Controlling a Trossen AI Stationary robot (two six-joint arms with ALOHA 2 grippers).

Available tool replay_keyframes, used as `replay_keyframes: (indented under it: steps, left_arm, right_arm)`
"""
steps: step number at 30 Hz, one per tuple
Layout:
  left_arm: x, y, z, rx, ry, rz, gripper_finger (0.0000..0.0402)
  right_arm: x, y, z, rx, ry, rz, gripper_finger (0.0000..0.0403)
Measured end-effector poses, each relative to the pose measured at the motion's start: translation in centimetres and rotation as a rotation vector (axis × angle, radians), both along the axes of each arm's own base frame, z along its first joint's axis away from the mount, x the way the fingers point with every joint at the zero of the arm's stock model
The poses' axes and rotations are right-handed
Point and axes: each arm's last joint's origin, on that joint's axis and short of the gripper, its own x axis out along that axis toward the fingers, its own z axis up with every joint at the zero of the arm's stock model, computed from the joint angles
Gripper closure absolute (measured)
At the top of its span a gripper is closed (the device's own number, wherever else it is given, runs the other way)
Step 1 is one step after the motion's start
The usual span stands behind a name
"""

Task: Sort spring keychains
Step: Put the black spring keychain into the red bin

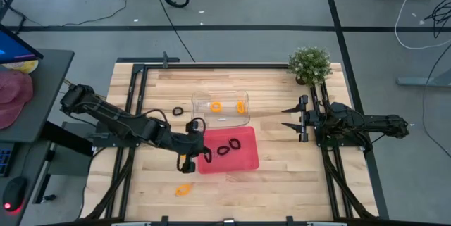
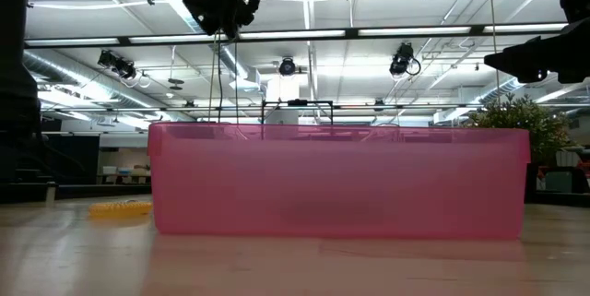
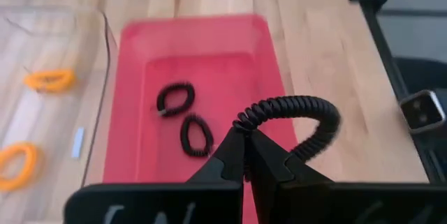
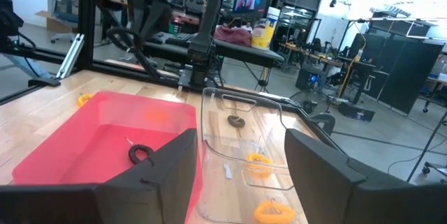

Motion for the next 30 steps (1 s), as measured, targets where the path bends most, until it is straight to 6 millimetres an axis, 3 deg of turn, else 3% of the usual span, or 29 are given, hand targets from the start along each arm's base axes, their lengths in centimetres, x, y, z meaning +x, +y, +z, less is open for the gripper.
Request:
replay_keyframes:
  steps: [11, 21, 30]
  left_arm:
    - [0.6, 0.9, 2.2, 0.004, 0.105, 0.022, 0.0397]
    - [3.4, 0.3, 3.3, 0.055, 0.231, 0.034, 0.0397]
    - [3.7, 0.5, 5.2, 0.083, 0.251, 0.057, 0.0397]
  right_arm:
    - [0.0, 0.0, 0.0, 0.0, 0.001, 0.0, 0.0181]
    - [0.0, 0.0, 0.0, 0.0, 0.0, 0.0, 0.0181]
    - [0.0, 0.0, 0.0, 0.0, 0.0, -0.001, 0.0181]
